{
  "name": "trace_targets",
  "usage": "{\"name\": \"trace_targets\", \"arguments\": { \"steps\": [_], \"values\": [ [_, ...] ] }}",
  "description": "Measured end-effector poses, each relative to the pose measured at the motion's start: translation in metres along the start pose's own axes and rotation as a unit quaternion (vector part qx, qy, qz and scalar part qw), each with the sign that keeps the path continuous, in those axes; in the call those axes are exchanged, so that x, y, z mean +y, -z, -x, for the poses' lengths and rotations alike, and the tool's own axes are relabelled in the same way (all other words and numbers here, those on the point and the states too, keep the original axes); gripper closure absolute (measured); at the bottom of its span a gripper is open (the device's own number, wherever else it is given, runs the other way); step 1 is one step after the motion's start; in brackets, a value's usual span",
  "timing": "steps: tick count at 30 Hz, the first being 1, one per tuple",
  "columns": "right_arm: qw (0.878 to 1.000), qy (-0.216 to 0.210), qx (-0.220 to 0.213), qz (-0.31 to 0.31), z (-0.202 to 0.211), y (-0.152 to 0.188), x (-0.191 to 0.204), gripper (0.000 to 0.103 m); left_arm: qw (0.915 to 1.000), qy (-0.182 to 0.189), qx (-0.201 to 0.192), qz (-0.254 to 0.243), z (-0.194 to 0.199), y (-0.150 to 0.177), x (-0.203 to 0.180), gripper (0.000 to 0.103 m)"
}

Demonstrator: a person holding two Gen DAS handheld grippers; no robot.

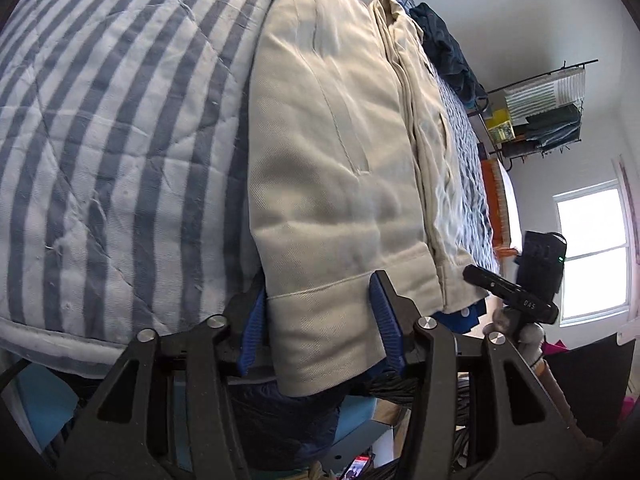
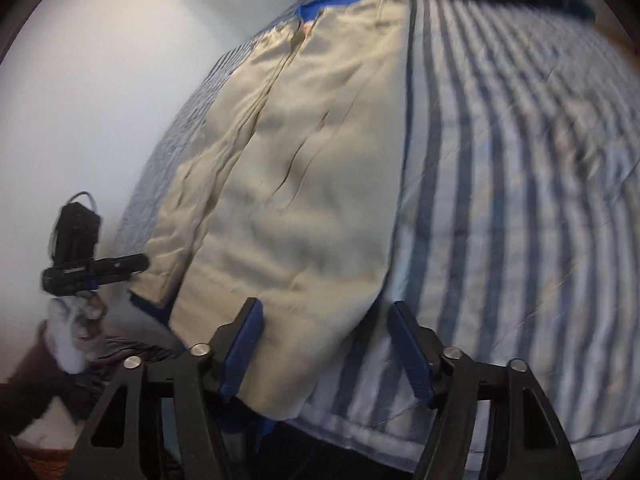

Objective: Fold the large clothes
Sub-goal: 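Grasp the beige hem end of the strip with both tools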

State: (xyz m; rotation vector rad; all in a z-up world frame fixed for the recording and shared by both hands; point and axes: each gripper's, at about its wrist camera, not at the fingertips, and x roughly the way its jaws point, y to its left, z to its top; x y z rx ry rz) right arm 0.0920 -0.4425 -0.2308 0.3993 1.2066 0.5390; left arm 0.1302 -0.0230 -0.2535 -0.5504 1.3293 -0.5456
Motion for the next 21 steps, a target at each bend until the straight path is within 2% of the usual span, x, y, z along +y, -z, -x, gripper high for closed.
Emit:
{"name": "trace_targets", "arguments": {
  "steps": [4,6,7,10,13,15,21],
  "values": [
    [0.998,-0.06,0.006,-0.023,-0.008,-0.002,-0.003,0.043,1.0,0.004,0.008,-0.003,-0.004,0.002,-0.006,0.073],
    [0.997,-0.074,0.011,-0.029,-0.01,-0.005,-0.005,0.052,1.0,0.003,0.006,-0.006,-0.005,0.002,-0.01,0.079],
    [0.997,-0.074,0.014,-0.034,-0.012,-0.006,-0.007,0.062,1.0,0.005,0.004,-0.004,-0.004,0.002,-0.012,0.082],
    [0.996,-0.082,0.011,-0.044,-0.012,-0.006,-0.008,0.072,0.9999,0.016,-0.003,0.006,0.001,0.002,-0.016,0.085],
    [0.991,-0.115,-0.003,-0.076,-0.006,-0.013,-0.008,0.082,0.9987,0.043,-0.011,0.024,0.01,-0.001,-0.021,0.087],
    [0.987,-0.131,-0.018,-0.088,0.001,-0.016,-0.006,0.084,0.9977,0.058,-0.02,0.028,0.017,-0.004,-0.027,0.088],
    [0.984,-0.14,-0.057,-0.089,0.024,-0.041,0.012,0.087,0.9942,0.084,-0.057,0.035,0.04,-0.027,-0.05,0.089]
  ]
}}
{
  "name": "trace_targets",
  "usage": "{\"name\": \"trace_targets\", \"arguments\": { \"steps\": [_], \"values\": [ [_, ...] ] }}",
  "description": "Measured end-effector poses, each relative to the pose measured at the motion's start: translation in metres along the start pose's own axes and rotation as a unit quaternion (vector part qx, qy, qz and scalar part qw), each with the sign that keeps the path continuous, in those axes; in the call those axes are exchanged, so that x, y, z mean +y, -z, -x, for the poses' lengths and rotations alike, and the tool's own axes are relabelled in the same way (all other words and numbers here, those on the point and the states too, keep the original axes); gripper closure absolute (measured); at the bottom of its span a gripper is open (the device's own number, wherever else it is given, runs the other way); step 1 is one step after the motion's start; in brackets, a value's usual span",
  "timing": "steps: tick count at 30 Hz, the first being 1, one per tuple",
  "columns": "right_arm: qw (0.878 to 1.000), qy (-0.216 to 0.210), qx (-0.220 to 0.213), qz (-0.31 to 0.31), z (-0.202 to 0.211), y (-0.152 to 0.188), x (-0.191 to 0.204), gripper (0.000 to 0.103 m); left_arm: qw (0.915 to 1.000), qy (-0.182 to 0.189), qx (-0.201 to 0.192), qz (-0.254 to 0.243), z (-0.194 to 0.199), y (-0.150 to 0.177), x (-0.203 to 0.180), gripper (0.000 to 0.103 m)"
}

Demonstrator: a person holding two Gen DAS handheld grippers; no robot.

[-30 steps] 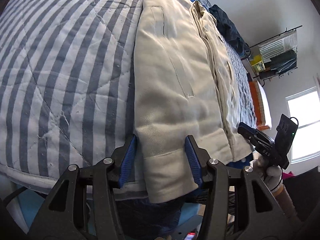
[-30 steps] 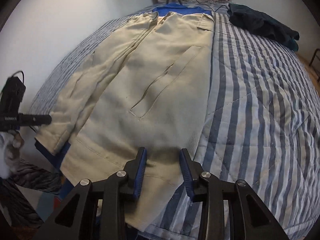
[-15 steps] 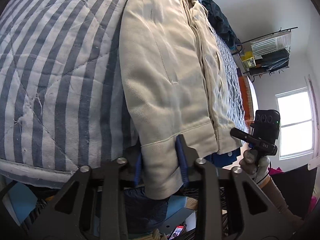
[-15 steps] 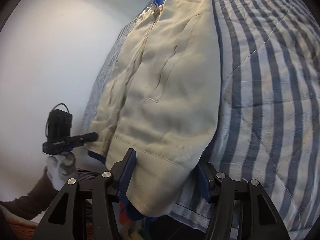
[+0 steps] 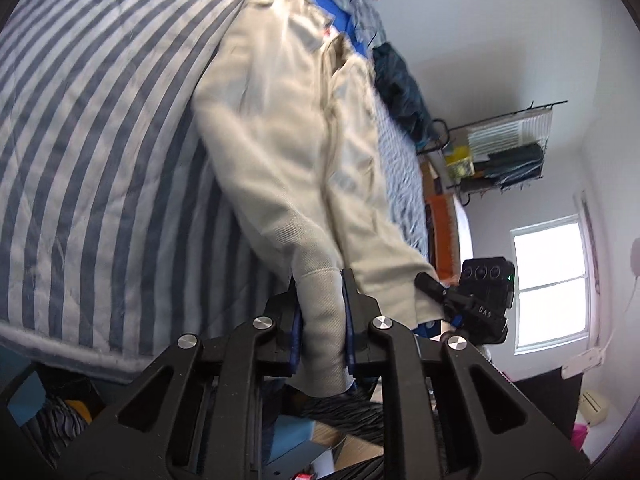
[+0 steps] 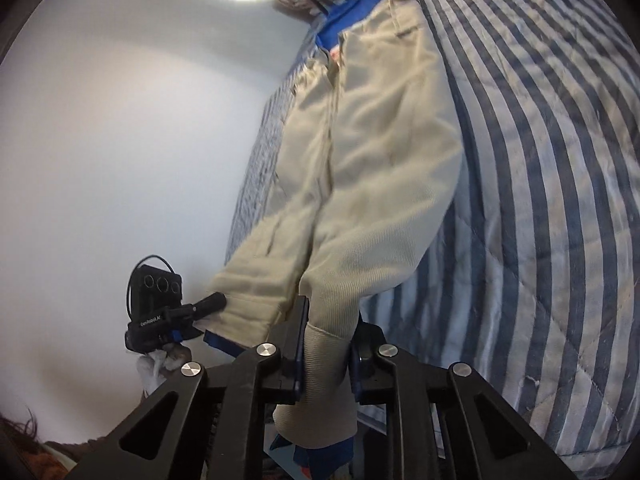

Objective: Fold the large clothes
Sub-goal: 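Grasp the beige hem end of the strip with both tools, then lift the hem with both tools and fold it toward the blue collar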

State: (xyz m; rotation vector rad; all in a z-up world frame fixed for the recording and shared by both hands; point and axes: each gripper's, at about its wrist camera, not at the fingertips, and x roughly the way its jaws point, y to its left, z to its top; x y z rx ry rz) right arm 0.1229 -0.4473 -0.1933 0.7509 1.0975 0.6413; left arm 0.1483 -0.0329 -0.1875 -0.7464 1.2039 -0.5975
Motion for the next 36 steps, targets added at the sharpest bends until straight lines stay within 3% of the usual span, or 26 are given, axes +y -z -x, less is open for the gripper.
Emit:
{"name": "trace_targets", "arguments": {
  "steps": [7,11,24,33,36],
  "values": [
    [0.999,0.032,-0.023,0.031,0.004,-0.051,0.031,0.088,0.9992,-0.022,-0.023,-0.025,0.001,-0.054,-0.038,0.089],
    [0.996,0.079,-0.026,0.046,-0.003,-0.084,0.041,0.088,0.9993,-0.029,-0.021,-0.006,-0.016,-0.086,-0.042,0.089],
    [0.991,0.129,-0.014,0.016,-0.052,-0.157,0.007,0.088,0.9941,-0.096,-0.045,0.02,-0.059,-0.145,-0.019,0.089],
    [0.991,0.125,-0.001,-0.049,-0.082,-0.17,-0.034,0.083,0.9915,-0.115,-0.028,0.055,-0.088,-0.164,0.013,0.089],
    [0.993,0.092,-0.005,-0.08,-0.078,-0.171,-0.043,0.066,0.9911,-0.116,-0.018,0.063,-0.089,-0.167,0.012,0.083]
  ]
}}
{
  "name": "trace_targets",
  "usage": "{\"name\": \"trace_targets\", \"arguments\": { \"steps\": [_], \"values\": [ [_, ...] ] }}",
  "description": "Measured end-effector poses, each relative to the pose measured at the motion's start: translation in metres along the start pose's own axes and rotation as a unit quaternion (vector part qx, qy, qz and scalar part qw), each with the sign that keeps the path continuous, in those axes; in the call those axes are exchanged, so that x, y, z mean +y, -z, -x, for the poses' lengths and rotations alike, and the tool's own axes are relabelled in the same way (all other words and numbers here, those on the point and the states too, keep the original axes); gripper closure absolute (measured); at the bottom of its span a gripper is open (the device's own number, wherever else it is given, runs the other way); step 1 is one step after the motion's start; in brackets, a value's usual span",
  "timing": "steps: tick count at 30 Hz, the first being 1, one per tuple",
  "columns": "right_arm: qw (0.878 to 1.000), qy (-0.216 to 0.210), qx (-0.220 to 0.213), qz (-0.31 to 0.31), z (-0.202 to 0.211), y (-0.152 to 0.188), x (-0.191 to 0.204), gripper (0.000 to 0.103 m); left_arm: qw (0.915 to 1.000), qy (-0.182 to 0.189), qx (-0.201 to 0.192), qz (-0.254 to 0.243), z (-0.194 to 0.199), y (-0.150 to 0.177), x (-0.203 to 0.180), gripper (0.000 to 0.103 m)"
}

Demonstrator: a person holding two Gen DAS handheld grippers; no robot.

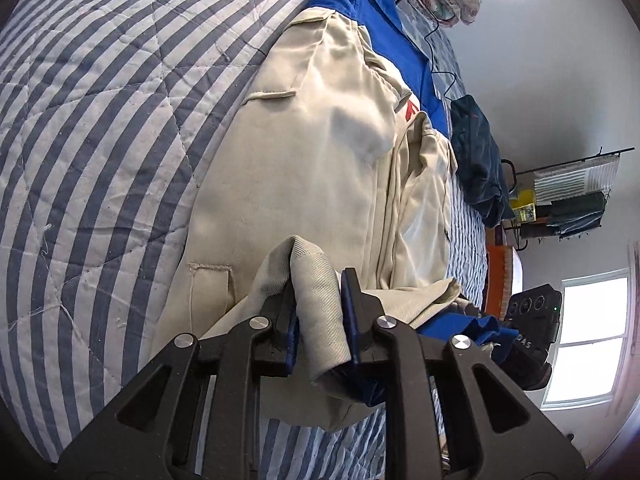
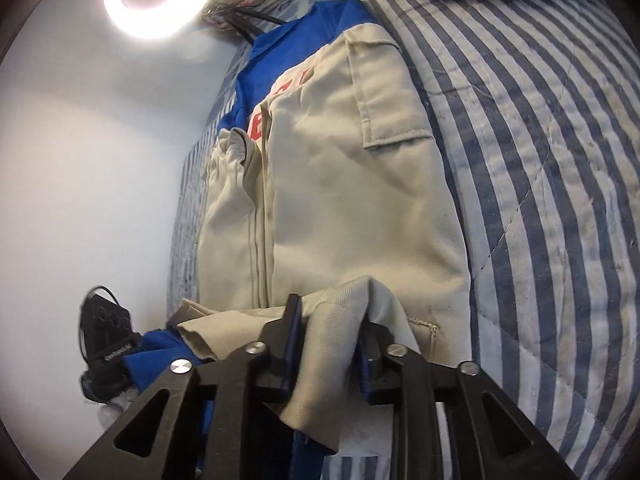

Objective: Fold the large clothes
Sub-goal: 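Lift the hem with both tools and fold it toward the blue collar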

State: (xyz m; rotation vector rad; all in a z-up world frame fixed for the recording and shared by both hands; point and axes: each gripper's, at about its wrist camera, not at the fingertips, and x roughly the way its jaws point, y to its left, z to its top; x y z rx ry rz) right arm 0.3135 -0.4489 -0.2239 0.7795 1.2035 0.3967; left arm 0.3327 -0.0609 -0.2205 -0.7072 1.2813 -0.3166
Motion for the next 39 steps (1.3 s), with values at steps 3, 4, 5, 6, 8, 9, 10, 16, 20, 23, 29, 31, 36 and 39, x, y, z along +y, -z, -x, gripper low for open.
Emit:
{"name": "trace_targets", "arguments": {
  "steps": [3,4,5,6,8,9,10,16,20,23,29,31,36,39],
  "values": [
    [0.999,-0.036,-0.011,-0.02,0.017,-0.001,-0.004,0.019,0.9998,0.015,0.006,0.009,0.004,-0.004,-0.001,0.071],
    [0.999,-0.045,-0.02,-0.022,0.025,-0.001,-0.004,0.018,0.9995,0.026,0.005,0.015,0.008,-0.005,0.0,0.063],
    [0.998,-0.055,-0.025,-0.024,0.034,-0.001,-0.004,0.018,0.9993,0.032,0.003,0.018,0.012,-0.006,-0.001,0.059],
    [0.997,-0.064,-0.03,-0.028,0.042,-0.001,-0.005,0.018,0.9991,0.038,0.0,0.019,0.017,-0.007,-0.001,0.058],
    [0.996,-0.077,-0.043,-0.024,0.058,0.0,-0.006,0.018,0.9978,0.063,-0.008,0.019,0.032,-0.01,-0.007,0.057],
    [0.996,-0.076,-0.049,-0.01,0.066,0.001,-0.004,0.018,0.9974,0.069,-0.012,0.015,0.039,-0.012,-0.011,0.055],
    [0.996,-0.069,-0.055,0.008,0.073,0.004,-0.002,0.018,0.9972,0.072,-0.02,0.004,0.048,-0.014,-0.015,0.054],
    [0.994,-0.035,-0.059,0.081,0.091,0.031,-0.016,0.033,0.9935,0.038,-0.085,-0.065,0.094,-0.017,-0.013,0.052],
    [0.993,-0.01,-0.029,0.117,0.076,0.046,-0.025,0.045,0.9904,0.006,-0.058,-0.125,0.08,-0.008,0.003,0.052],
    [0.988,0.007,-0.01,0.151,0.06,0.051,-0.02,0.051,0.9922,0.007,-0.012,-0.124,0.052,0.0,0.018,0.052],
    [0.98,0.041,0.009,0.193,0.038,0.051,-0.007,0.051,0.9902,0.01,0.026,-0.137,0.008,0.009,0.023,0.052],
    [0.979,0.052,0.014,0.195,0.032,0.05,-0.007,0.051,0.9892,0.004,0.026,-0.144,0.002,0.011,0.02,0.061],
    [0.973,0.075,0.017,0.216,0.029,0.056,-0.001,0.075,0.9881,-0.006,0.011,-0.153,0.006,0.022,0.013,0.088],
    [0.967,0.092,0.011,0.236,0.029,0.063,0.011,0.088,0.986,-0.011,-0.006,-0.166,0.014,0.032,0.006,0.091]
  ]
}}
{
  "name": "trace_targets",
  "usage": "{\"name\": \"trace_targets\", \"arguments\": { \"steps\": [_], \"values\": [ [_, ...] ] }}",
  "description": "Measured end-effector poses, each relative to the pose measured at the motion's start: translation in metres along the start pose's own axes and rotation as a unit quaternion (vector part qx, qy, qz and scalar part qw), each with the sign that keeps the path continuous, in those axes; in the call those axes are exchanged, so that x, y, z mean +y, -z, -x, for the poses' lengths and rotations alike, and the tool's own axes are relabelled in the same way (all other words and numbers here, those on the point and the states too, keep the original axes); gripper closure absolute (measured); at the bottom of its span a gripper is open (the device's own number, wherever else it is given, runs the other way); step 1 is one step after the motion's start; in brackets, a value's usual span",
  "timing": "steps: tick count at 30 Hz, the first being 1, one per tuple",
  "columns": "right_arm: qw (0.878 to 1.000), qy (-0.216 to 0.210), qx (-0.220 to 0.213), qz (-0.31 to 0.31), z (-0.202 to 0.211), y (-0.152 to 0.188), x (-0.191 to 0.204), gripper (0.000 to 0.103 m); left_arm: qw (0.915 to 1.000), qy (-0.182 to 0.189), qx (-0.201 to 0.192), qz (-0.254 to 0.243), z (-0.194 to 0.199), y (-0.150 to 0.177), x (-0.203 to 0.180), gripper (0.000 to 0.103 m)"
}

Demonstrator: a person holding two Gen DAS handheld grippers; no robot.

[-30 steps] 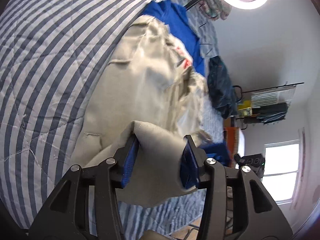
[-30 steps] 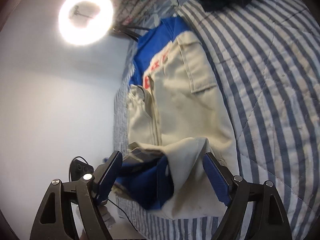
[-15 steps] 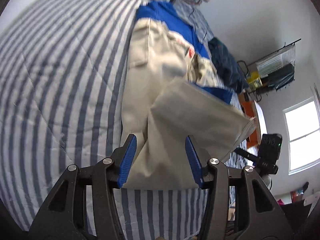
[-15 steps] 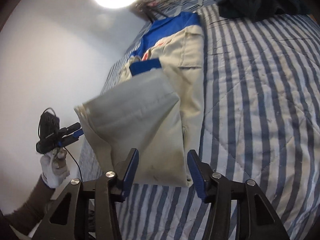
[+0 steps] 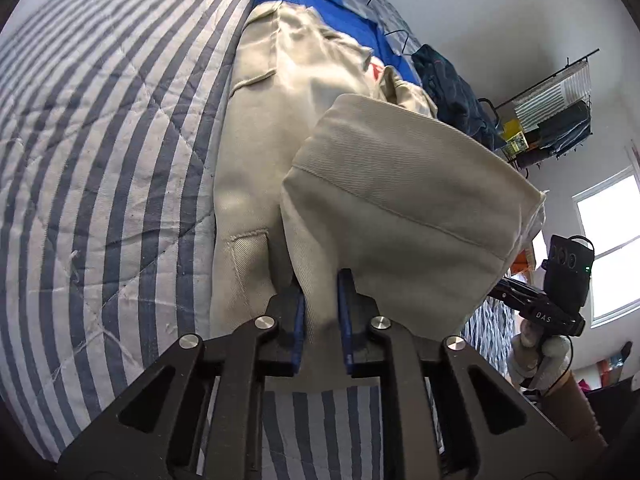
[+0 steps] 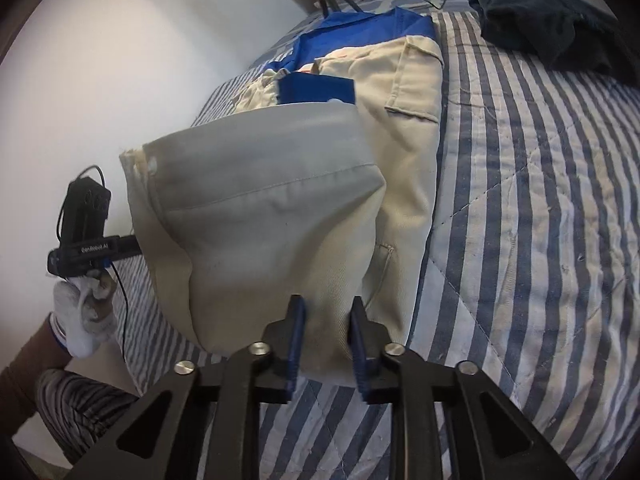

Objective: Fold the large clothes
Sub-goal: 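Lift the hem with both tools and fold it toward the blue collar, then open both tools and move them to the blue collar end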

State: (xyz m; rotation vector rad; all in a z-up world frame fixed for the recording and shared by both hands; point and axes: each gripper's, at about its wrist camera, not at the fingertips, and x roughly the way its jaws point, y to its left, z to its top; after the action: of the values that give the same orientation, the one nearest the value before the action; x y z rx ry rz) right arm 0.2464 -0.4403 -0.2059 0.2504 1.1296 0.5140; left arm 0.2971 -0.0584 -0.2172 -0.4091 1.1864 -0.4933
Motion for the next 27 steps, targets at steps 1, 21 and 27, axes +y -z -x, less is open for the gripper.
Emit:
{"name": "trace_targets", "arguments": {
  "steps": [1,21,27],
  "values": [
    [1.0,0.003,-0.002,0.006,0.007,0.006,0.004,0.09,1.0,-0.003,-0.006,-0.001,0.004,0.002,-0.002,0.092],
    [0.992,0.094,-0.065,0.056,0.059,0.014,0.033,0.072,0.9926,-0.087,-0.079,-0.029,0.048,0.0,-0.001,0.082],
    [0.986,0.099,-0.101,0.093,0.041,-0.022,0.056,0.07,0.9886,-0.092,-0.084,-0.084,0.034,-0.016,-0.026,0.082]
  ]
}}
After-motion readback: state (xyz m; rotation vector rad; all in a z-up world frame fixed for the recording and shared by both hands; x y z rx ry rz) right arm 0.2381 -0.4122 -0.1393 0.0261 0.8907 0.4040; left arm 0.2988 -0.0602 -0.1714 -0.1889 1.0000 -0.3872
